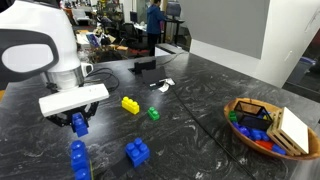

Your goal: Remove the green block from the blue one and put it on the table, move the building block tower slightly to the right, and then move the blue block backwards

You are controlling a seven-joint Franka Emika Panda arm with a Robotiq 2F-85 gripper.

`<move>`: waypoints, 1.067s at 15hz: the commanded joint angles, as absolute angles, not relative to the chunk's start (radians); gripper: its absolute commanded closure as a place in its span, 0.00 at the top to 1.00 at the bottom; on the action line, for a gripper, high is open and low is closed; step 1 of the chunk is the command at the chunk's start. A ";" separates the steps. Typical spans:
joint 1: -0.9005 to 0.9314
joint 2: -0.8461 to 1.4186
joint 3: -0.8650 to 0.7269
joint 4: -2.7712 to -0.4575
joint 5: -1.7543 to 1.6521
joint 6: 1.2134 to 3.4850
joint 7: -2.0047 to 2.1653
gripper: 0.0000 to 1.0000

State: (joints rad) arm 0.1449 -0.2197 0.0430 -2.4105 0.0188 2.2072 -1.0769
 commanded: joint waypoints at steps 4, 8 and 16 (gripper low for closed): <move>0.092 -0.137 0.036 -2.334 -0.030 2.196 -0.770 0.10; 0.078 -0.092 0.035 -2.293 -0.025 2.195 -0.542 0.10; 0.083 -0.030 0.053 -2.291 -0.080 2.207 -0.220 0.10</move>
